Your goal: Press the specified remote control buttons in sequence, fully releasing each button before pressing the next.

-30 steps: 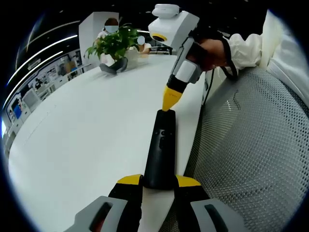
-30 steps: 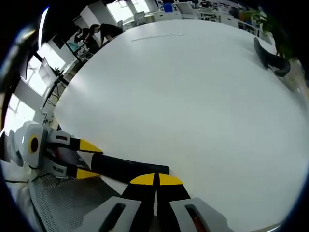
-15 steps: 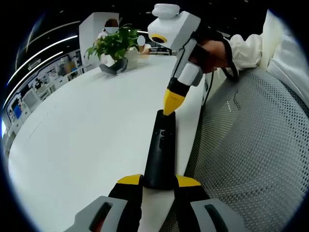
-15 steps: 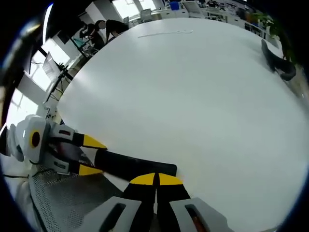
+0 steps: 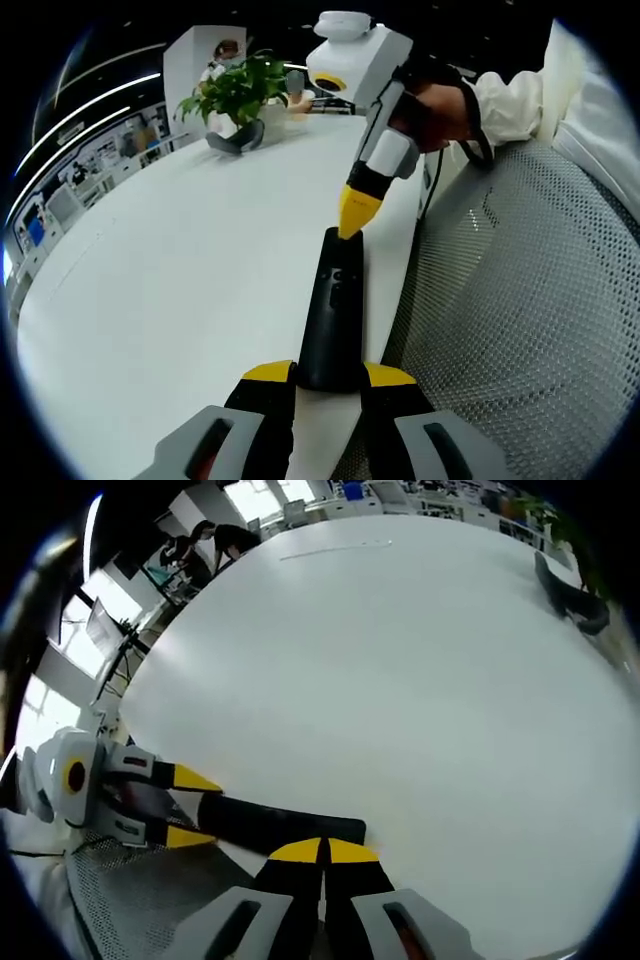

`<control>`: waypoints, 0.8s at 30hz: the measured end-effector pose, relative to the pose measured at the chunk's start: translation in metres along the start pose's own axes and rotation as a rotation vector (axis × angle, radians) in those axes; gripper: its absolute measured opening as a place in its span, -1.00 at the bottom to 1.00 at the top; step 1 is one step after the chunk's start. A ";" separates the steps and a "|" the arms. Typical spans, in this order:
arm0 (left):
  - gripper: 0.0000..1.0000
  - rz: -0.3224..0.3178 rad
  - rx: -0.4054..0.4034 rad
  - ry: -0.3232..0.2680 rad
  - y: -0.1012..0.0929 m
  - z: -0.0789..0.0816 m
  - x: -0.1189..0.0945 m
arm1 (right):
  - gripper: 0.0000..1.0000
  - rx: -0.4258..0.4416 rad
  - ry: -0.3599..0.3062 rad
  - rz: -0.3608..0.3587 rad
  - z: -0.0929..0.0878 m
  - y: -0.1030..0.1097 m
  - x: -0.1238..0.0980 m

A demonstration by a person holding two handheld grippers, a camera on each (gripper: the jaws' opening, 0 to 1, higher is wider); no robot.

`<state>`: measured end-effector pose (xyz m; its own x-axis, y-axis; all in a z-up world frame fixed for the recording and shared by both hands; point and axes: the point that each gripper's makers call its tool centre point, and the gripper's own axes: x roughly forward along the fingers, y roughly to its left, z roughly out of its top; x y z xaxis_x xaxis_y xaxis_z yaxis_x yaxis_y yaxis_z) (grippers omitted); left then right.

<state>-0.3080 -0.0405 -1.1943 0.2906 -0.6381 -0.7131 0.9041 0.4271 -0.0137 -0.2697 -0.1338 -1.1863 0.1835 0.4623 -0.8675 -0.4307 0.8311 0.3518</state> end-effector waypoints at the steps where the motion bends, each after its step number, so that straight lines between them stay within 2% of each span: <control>1: -0.51 0.000 0.000 0.000 0.000 0.000 0.000 | -1.00 0.010 -0.002 0.004 0.000 0.000 0.000; 6: -0.51 0.000 0.001 0.000 0.000 0.000 0.000 | -1.00 0.064 -0.011 0.030 0.001 -0.001 0.000; 24: -0.51 -0.001 0.007 0.000 0.001 0.000 0.000 | -1.00 0.028 0.006 0.007 0.000 0.000 -0.002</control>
<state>-0.3072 -0.0404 -1.1945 0.2897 -0.6386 -0.7129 0.9066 0.4219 -0.0095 -0.2701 -0.1345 -1.1845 0.1757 0.4661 -0.8671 -0.4071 0.8364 0.3671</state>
